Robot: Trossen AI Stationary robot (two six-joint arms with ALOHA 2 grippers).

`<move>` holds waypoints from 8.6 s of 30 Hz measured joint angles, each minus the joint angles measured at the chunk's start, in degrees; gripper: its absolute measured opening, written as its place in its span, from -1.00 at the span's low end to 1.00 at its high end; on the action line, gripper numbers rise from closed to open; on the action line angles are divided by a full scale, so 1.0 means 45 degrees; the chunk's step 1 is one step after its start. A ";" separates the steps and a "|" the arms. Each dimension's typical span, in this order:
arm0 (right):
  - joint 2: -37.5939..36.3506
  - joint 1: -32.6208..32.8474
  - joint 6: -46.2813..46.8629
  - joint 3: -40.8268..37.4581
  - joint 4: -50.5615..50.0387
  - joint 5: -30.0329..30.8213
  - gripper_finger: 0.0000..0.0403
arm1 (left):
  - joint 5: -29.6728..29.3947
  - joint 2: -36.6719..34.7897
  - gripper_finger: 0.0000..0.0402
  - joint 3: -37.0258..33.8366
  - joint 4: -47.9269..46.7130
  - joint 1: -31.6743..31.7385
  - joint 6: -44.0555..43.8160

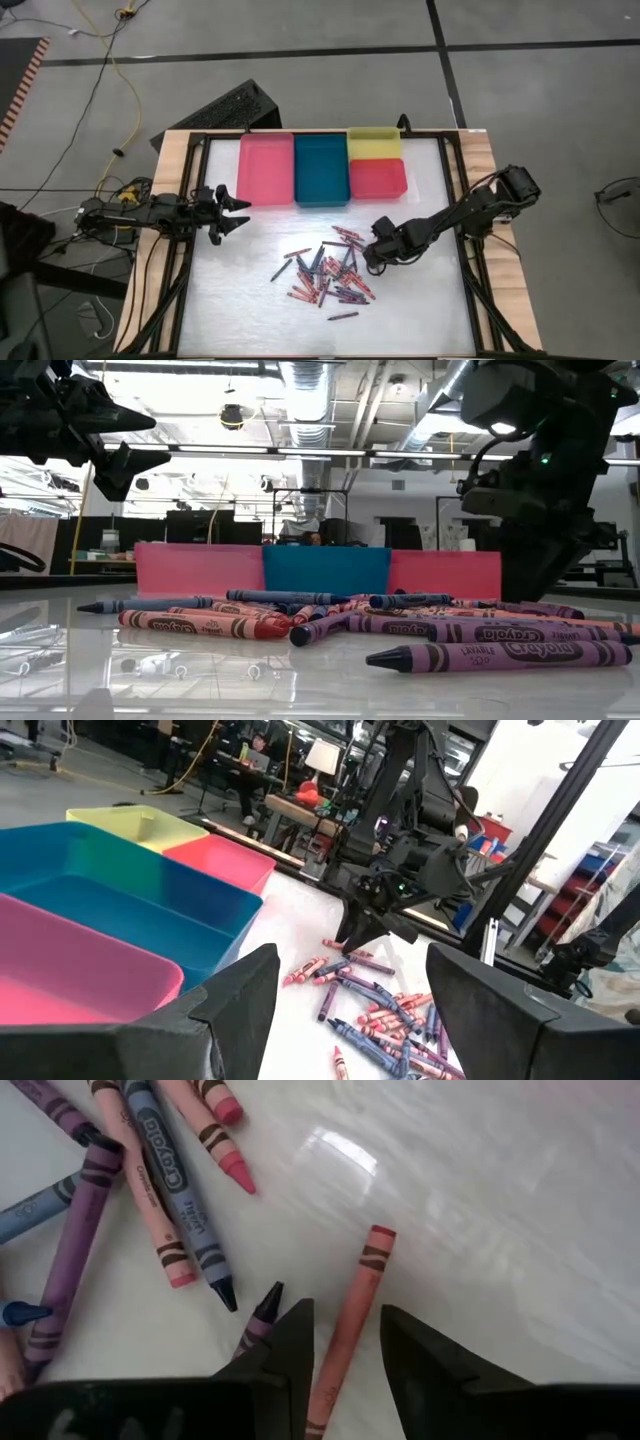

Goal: Sort crayons
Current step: Put the red crayon into the red bin, then put the violet crayon into the blue bin

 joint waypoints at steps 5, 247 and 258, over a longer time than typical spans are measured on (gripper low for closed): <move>0.0173 0.0000 0.0510 -0.0012 -0.0009 -0.0209 -0.43 | -0.0001 0.0000 0.22 0.0000 -0.0252 -0.0001 -0.0172; 0.0839 -0.4971 -0.7636 0.6373 -0.0721 0.0369 -0.98 | -0.0704 0.0335 0.22 0.0005 -0.0474 -0.0004 -0.2248; 0.1976 -0.7121 -0.9781 0.6373 0.2159 0.0166 -0.95 | -0.0717 0.0361 0.22 0.0001 -0.0474 -0.0004 -0.2247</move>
